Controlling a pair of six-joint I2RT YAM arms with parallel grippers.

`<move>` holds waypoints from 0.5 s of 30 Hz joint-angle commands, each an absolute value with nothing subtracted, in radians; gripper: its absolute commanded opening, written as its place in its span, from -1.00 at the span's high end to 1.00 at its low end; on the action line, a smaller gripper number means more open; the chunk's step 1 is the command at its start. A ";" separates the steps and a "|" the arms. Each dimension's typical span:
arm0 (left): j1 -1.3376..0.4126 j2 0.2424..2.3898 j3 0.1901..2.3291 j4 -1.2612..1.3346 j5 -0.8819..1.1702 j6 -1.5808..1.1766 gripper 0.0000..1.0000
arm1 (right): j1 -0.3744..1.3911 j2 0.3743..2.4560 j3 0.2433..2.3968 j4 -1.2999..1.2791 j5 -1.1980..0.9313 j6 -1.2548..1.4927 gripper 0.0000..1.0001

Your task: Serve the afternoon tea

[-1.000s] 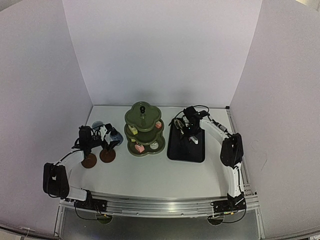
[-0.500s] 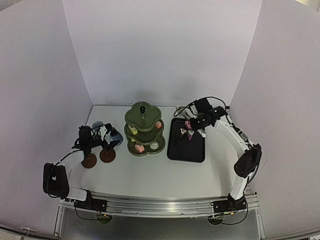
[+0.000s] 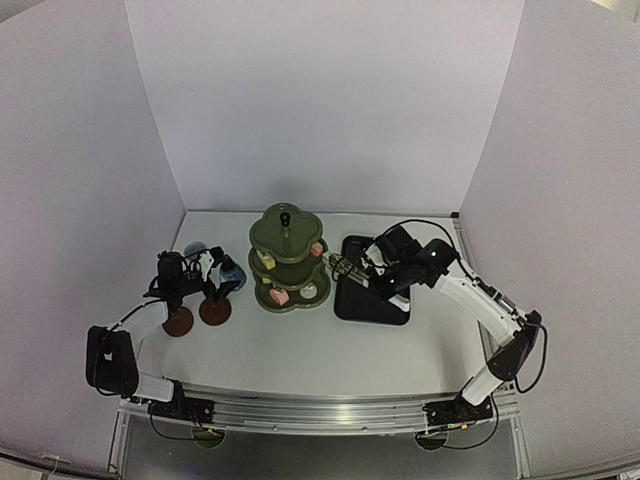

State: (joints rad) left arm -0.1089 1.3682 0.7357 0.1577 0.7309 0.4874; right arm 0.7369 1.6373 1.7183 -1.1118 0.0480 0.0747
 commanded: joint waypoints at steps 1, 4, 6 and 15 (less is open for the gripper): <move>-0.113 1.337 0.746 0.171 0.752 0.471 -0.92 | 0.765 1.581 1.740 -1.106 -0.013 0.098 1.00; -0.113 1.333 0.746 0.169 0.752 0.472 -0.92 | 0.797 1.627 1.782 -1.109 -0.050 0.083 1.00; -0.113 1.330 0.748 0.165 0.749 0.474 -0.93 | 0.810 1.662 1.825 -1.110 -0.051 0.063 1.00; -0.113 1.323 0.748 0.158 0.742 0.479 -0.93 | 0.830 1.818 1.982 -1.117 -0.071 -0.031 1.00</move>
State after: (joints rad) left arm -0.1085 1.3542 0.7357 0.1576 0.7319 0.4744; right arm 0.8209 1.7627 1.8843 -1.1314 -0.0378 0.0358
